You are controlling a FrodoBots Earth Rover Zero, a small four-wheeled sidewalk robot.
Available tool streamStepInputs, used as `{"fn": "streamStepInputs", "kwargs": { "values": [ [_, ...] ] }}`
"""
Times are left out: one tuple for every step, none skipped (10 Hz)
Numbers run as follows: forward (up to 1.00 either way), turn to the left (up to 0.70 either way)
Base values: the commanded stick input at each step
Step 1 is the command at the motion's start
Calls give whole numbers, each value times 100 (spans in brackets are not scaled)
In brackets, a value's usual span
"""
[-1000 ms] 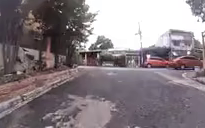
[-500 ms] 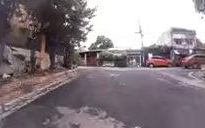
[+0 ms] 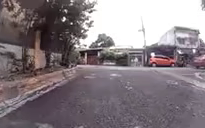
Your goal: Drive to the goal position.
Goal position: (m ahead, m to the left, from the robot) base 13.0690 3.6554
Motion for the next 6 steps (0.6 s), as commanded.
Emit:
{"fn": "streamStepInputs", "kwargs": {
  "values": [
    [100, 0],
    [100, 0],
    [100, 0],
    [100, 0],
    [100, 0],
    [100, 0]
  ]
}}
